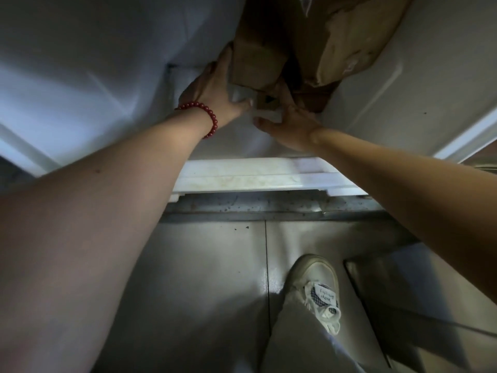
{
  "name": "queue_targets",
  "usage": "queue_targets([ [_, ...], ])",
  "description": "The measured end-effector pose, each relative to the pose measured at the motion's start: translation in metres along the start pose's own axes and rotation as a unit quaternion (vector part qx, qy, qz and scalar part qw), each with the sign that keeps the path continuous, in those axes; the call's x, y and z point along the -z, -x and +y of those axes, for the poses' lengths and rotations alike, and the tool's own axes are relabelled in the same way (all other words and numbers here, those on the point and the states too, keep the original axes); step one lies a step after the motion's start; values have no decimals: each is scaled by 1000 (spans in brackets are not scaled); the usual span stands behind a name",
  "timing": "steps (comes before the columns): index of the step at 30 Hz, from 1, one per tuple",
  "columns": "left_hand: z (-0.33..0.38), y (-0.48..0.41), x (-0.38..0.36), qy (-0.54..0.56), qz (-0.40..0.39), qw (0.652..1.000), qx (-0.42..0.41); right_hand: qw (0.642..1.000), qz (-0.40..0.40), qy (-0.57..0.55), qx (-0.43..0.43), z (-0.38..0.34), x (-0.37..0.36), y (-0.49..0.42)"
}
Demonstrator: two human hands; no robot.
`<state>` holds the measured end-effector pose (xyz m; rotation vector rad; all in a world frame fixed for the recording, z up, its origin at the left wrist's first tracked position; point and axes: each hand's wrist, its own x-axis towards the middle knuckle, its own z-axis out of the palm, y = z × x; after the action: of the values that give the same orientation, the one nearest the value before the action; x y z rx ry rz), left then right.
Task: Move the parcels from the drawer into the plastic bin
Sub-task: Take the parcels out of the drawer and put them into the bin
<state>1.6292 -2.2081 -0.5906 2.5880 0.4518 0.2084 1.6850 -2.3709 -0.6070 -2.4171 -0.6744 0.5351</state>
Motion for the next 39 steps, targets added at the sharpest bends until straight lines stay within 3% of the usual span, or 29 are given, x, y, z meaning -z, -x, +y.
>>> queue_targets([
  [7,-32,46,23,86,23,994,70,995,-76,40,59,-37,-22,21],
  [11,-39,76,37,0,27,995,95,992,-109,26,53,-57,-31,40],
  [14,-37,90,41,0,43,995,92,991,-132,1,35,-77,-32,43],
  [17,-41,99,42,25,64,989,131,992,-125,0,34,-84,-35,45],
  [27,-30,102,49,60,70,985,145,984,-161,-47,53,-78,-28,52],
  [31,-25,105,54,43,77,987,133,986,-145,-27,74,-78,-21,62],
  [39,5,132,86,39,87,991,91,994,-105,-6,38,-86,5,98],
])
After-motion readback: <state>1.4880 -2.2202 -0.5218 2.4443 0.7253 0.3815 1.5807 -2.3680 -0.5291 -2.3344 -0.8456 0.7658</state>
